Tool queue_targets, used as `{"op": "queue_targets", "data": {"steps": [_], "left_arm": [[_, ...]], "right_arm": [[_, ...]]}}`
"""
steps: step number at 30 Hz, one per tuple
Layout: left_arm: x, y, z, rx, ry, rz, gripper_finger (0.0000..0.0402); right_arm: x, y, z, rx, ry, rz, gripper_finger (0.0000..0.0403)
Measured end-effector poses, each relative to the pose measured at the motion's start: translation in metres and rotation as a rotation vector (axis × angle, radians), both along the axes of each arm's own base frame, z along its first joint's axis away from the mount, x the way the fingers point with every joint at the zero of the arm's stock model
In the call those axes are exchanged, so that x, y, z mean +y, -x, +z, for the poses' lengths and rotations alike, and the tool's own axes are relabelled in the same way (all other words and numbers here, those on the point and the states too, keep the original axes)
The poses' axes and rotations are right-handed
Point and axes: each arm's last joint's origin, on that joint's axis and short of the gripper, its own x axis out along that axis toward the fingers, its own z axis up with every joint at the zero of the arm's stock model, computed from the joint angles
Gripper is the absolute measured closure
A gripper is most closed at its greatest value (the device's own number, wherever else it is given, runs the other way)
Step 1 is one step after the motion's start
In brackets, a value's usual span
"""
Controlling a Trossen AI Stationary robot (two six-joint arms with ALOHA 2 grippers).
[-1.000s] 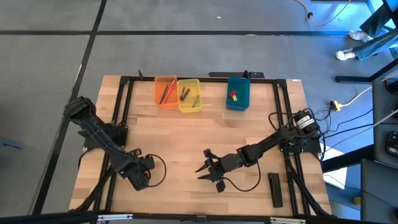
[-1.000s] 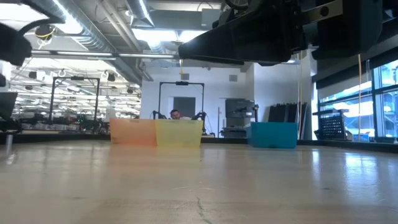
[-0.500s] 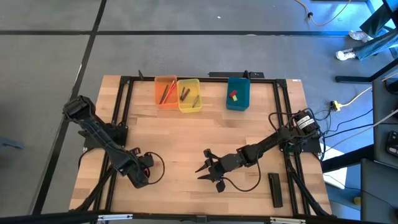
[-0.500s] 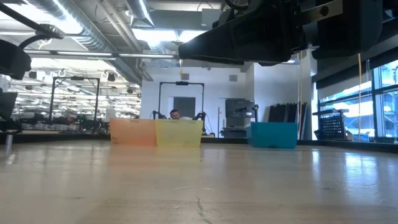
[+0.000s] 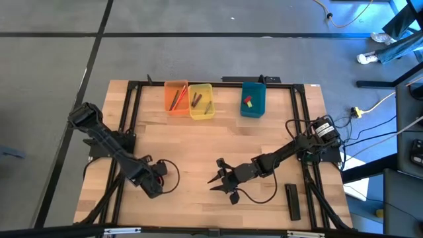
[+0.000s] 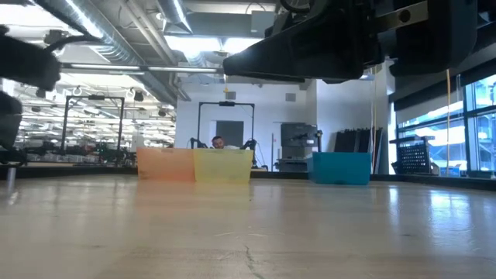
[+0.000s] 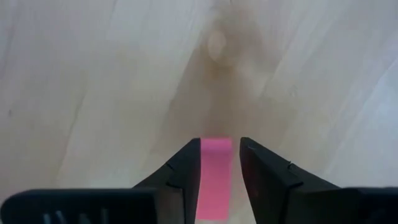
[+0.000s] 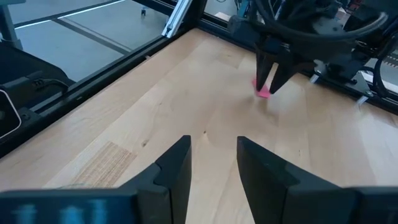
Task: Sort crayons/erasers/pens/pencils in bins
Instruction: Put the pink eraser into the blue bin
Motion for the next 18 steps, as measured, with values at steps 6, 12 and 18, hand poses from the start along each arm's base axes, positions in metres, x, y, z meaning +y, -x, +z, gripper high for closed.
{"op": "queue_targets", "data": {"steps": [6, 12, 18], "left_arm": [[0.003, -0.013, 0.009, -0.045, -0.020, -0.038, 0.0296], [0.004, -0.016, 0.017, 0.066, 0.069, -0.056, 0.0296], [0.000, -0.007, 0.016, 0.079, 0.012, -0.089, 0.0282]], "right_arm": [[-0.003, -0.001, 0.000, -0.030, 0.113, -0.038, 0.0272], [-0.003, -0.001, 0.000, -0.037, 0.143, -0.033, 0.0272], [-0.003, -0.001, 0.000, -0.037, 0.142, -0.033, 0.0272]]}}
